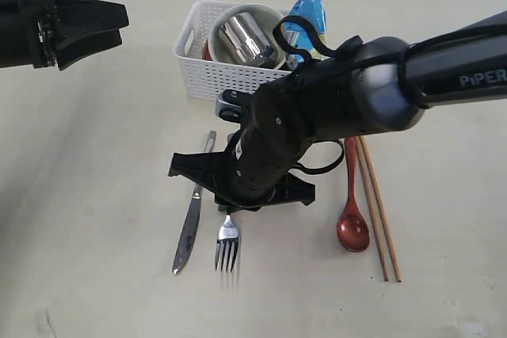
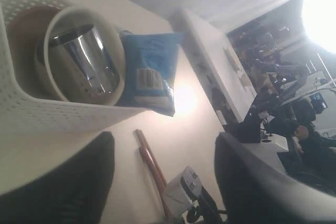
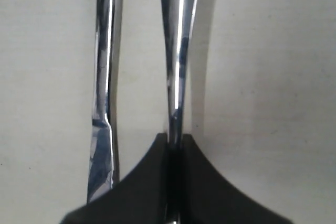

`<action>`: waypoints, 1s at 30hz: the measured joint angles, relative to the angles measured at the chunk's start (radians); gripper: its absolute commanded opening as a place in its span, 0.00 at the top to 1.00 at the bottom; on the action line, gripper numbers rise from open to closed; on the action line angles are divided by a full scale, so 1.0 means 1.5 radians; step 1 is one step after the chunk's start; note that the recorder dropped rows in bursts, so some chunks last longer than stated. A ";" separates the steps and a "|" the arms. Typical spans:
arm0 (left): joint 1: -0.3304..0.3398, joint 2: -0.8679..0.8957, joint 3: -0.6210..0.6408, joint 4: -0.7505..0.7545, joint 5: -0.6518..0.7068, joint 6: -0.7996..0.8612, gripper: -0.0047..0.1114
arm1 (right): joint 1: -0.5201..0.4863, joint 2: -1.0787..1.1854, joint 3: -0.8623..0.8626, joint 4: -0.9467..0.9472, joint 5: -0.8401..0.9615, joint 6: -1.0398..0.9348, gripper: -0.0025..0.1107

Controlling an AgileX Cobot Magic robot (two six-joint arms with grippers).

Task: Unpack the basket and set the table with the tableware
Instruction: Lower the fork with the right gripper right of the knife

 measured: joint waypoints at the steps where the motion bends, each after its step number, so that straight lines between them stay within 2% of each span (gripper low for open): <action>1: 0.000 0.000 0.000 0.000 0.000 0.000 0.50 | 0.000 0.000 0.000 0.001 0.000 0.001 0.98; 24: 0.000 0.000 0.000 0.000 0.000 -0.002 0.50 | 0.000 0.002 0.000 0.008 -0.016 -0.033 0.98; 30: 0.000 0.000 0.000 0.000 0.000 -0.008 0.50 | 0.000 0.002 0.000 0.008 -0.010 0.003 0.98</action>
